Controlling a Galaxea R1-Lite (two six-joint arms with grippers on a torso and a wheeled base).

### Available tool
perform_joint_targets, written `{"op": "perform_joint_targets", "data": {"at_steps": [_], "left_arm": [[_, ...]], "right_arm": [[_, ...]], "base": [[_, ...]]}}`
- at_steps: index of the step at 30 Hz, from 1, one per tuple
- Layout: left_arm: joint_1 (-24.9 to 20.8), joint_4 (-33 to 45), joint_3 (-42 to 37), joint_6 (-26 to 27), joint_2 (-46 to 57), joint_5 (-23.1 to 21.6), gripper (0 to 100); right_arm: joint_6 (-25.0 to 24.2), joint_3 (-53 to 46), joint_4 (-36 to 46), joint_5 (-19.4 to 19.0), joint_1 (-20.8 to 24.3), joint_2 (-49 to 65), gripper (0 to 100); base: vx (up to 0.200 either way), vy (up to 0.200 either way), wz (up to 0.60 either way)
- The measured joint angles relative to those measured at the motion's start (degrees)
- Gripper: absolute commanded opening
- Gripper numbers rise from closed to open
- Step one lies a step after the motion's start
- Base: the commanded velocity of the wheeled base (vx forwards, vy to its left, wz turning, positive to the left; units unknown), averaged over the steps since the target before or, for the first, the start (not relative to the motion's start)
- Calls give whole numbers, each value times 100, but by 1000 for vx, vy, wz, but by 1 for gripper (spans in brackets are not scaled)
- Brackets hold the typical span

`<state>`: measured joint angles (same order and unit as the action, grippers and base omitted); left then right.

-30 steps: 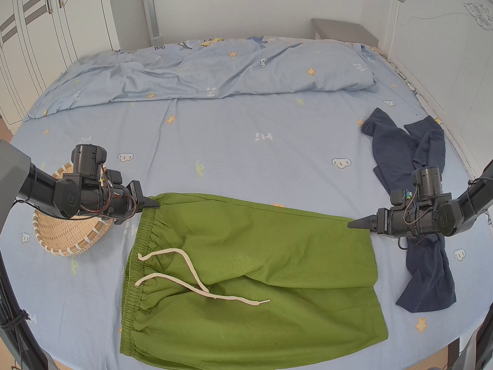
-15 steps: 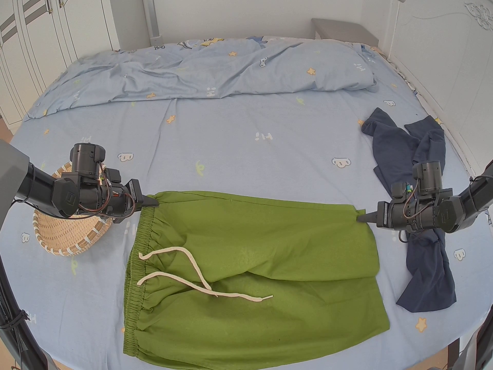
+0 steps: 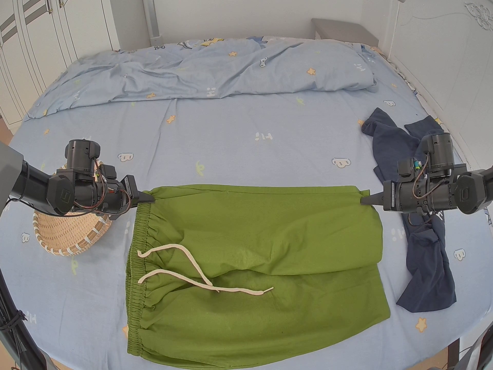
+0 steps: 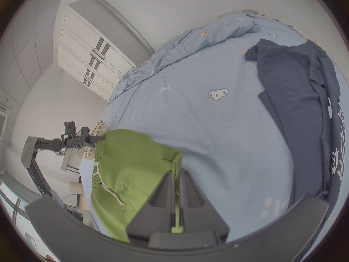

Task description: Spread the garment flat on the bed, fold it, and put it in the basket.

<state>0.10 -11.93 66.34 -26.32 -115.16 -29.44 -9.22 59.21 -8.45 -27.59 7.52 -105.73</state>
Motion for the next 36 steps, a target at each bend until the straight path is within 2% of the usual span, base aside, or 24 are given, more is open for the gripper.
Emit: {"op": "perform_joint_targets", "data": {"at_steps": [7,8,16,24,30,36], "left_arm": [[-5,4,-9,0,30,-1,0],[-5,1,-11,0,33,0,0],[-7,4,-46,-1,72,0,0],[-30,17,-68,-9,117,0,0],[-51,12,-88,-11,127,2,0],[-65,9,-99,-11,127,0,0]], "right_arm": [[90,-307,-74,68,24,162,0],[93,-367,-79,68,24,173,100],[96,-758,-173,49,7,149,100],[46,-968,-824,-29,-72,-138,100],[-189,-863,-1558,-421,-278,-489,100],[-336,-369,-1648,-752,-631,-957,100]], "base": [[0,0,0],[0,0,0],[0,0,0],[0,0,0],[0,0,0],[0,0,0]]}}
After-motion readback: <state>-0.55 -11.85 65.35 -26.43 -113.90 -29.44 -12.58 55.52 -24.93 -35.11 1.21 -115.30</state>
